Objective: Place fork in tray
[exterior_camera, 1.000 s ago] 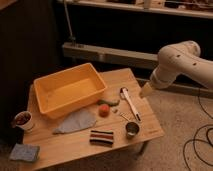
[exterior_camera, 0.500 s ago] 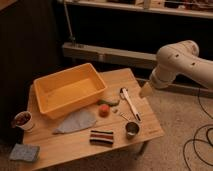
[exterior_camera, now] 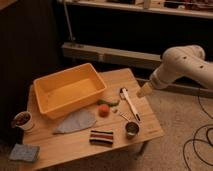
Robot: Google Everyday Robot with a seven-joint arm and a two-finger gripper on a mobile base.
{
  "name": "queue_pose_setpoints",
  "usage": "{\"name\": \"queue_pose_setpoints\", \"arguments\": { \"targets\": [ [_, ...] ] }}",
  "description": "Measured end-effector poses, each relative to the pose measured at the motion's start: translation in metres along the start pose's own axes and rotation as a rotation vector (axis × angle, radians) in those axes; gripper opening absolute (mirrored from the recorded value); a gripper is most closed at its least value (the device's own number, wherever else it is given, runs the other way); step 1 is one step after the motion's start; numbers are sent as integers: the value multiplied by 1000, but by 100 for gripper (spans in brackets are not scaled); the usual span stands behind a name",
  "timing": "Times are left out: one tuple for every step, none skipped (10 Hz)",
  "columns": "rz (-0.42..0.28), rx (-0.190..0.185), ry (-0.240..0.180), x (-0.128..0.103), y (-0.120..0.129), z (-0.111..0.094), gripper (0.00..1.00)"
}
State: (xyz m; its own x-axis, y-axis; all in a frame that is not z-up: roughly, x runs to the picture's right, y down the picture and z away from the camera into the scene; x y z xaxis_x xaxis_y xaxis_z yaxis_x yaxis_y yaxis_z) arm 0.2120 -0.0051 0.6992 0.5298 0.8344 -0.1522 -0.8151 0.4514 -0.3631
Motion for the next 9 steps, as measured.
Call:
{"name": "queue_pose_setpoints", "arguments": {
  "targets": [
    [-85,-57,-103,-13,15,8,80],
    [-174,-99,-175,-24,29,17,80],
    [-245,-122,-217,-33,40,26,80],
    [-318,-144,-263,-42,51,35,80],
    [-356,-153,-291,-46,57,39,80],
    [-375,-157,-305,-48,59,41,80],
    [-386,-161,-312,-51,62,42,80],
    [-389,-159,-290,-51,62,42,80],
    [-406,-159,-249,-49,63,46,80]
  ]
}}
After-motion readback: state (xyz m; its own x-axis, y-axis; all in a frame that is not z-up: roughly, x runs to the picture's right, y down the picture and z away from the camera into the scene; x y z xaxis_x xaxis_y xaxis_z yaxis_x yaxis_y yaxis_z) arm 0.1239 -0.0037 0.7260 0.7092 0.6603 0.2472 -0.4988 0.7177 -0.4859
